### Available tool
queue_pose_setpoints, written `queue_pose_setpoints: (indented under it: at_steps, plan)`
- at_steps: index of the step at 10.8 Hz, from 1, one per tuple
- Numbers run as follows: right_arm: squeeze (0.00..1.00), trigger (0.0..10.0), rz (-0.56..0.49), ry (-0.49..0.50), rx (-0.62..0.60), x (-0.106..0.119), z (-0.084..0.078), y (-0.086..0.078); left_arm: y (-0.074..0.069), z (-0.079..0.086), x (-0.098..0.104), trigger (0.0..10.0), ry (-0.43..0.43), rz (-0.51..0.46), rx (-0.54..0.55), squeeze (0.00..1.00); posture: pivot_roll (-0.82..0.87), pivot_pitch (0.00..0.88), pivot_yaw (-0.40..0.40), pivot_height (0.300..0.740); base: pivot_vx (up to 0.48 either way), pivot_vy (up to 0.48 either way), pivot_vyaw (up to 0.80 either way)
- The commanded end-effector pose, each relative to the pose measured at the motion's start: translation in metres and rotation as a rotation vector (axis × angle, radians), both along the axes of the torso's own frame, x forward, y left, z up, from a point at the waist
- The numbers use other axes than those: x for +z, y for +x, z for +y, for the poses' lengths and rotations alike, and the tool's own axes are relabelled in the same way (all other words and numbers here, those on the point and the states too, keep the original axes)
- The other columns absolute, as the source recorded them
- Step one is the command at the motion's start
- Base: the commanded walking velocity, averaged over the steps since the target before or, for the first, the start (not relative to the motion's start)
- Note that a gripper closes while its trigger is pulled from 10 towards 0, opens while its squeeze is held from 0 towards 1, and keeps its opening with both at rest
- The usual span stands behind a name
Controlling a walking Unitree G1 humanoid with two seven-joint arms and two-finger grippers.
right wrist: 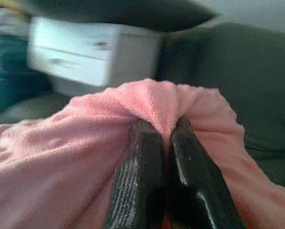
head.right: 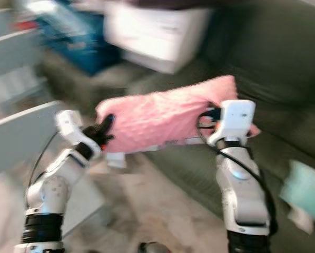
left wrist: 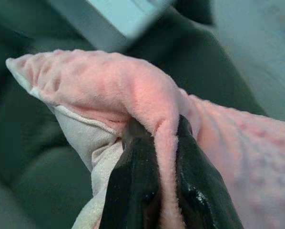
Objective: Move the pillow to the sofa
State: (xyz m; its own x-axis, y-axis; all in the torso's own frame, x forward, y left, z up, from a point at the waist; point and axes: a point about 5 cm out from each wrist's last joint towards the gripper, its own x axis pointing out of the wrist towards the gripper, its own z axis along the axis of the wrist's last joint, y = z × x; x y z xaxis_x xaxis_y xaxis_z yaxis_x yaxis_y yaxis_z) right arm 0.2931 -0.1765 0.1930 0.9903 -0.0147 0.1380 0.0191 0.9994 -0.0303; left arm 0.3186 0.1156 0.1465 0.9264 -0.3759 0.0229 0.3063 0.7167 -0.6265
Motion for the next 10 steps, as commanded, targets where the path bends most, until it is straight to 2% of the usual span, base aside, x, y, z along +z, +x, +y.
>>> queue_pose_setpoints:
  at_steps: [1,2,5,6,8,10]
  plan:
    - [0.00,10.0,-0.032,-0.001,0.016,0.007,0.004,-0.001,0.000,0.003,0.003,10.0,-0.008,-0.016,0.001,0.00,-0.16,0.105,-0.103,0.740,0.000,0.000,0.00]
    - [0.00,10.0,-0.034,0.001,0.014,0.007,0.004,-0.001,-0.001,0.003,0.002,10.0,-0.007,-0.015,0.002,0.00,-0.16,0.102,-0.100,0.740,0.000,0.000,0.00]
    - [0.00,10.0,-0.057,0.041,0.005,0.007,0.008,0.003,0.003,0.016,0.004,10.0,0.036,-0.026,0.025,0.00,-0.12,0.089,-0.077,0.740,0.000,0.000,-0.80]
    - [0.00,10.0,-0.065,0.059,0.002,0.004,0.012,0.005,0.006,0.027,0.006,10.0,0.080,-0.036,0.041,0.00,-0.11,0.081,-0.062,0.740,0.000,0.000,-0.80]
    - [0.00,10.0,-0.062,0.070,-0.002,0.000,0.014,0.007,0.011,0.038,0.009,10.0,0.136,-0.057,0.051,0.00,-0.09,0.070,-0.046,0.740,0.000,0.000,-0.80]
    - [0.00,10.0,-0.064,0.079,-0.004,-0.004,0.017,0.008,0.015,0.046,0.014,10.0,0.156,-0.071,0.068,0.00,-0.08,0.071,-0.042,0.740,0.000,0.000,-0.80]
